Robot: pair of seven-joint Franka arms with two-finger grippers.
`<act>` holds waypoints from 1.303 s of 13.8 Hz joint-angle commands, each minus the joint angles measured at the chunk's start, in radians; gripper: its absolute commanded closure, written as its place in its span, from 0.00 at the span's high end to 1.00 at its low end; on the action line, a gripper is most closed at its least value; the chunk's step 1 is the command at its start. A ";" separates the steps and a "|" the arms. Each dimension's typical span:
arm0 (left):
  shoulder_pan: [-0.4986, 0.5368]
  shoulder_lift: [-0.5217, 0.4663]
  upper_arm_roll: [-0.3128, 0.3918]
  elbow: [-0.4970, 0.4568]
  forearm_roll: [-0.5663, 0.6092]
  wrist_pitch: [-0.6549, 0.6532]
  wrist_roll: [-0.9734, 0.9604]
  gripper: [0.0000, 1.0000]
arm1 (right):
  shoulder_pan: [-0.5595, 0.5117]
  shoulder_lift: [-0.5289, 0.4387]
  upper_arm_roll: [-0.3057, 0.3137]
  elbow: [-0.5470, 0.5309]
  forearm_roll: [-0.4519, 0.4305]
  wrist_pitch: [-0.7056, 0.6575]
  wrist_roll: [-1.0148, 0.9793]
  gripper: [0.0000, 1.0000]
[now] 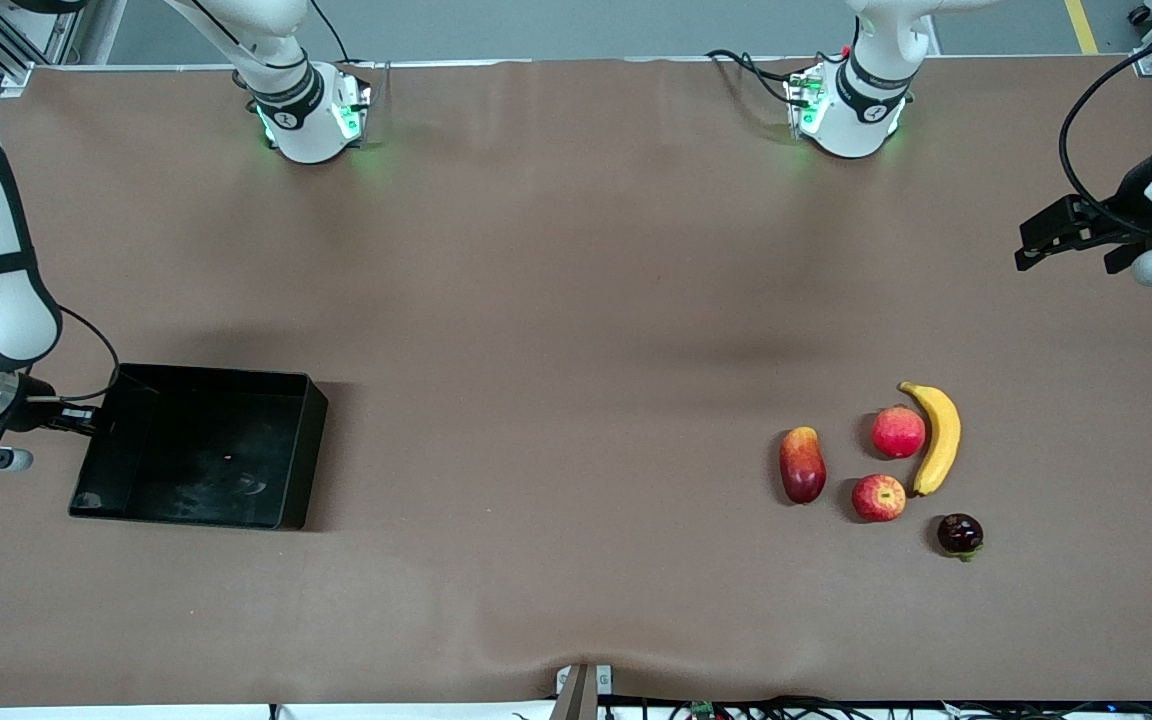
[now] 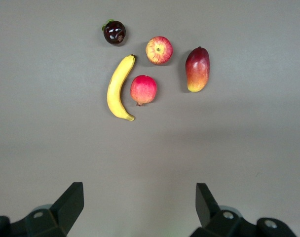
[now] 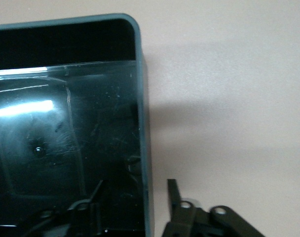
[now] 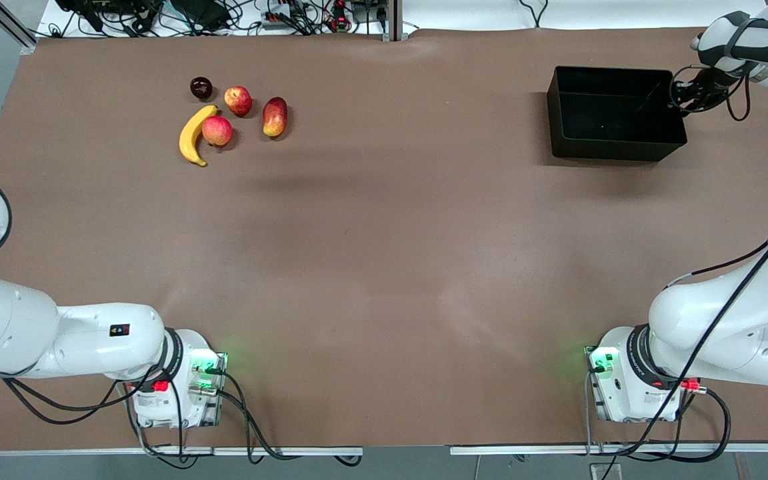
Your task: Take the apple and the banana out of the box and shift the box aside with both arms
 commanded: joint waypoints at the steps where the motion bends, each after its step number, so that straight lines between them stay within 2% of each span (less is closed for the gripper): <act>1: -0.006 0.008 -0.001 0.011 -0.005 -0.008 -0.002 1.00 | 0.019 -0.021 0.016 0.028 0.012 -0.058 -0.007 1.00; 3: -0.009 0.011 -0.017 0.011 -0.008 0.003 -0.005 1.00 | 0.063 -0.039 0.013 0.071 -0.001 -0.129 0.030 1.00; 7: -0.015 0.033 -0.034 0.013 -0.006 0.026 -0.032 1.00 | 0.174 -0.122 0.018 0.080 -0.113 -0.269 0.296 1.00; 11: -0.018 0.048 -0.047 0.019 -0.009 0.052 -0.034 1.00 | 0.280 -0.275 0.021 0.076 -0.117 -0.451 0.412 1.00; 16: -0.017 0.050 -0.049 0.020 -0.006 0.056 -0.057 1.00 | 0.344 -0.482 0.027 0.076 -0.102 -0.643 0.429 1.00; 18: -0.017 0.050 -0.047 0.021 -0.005 0.056 -0.059 1.00 | 0.392 -0.532 0.013 0.082 -0.102 -0.710 0.427 1.00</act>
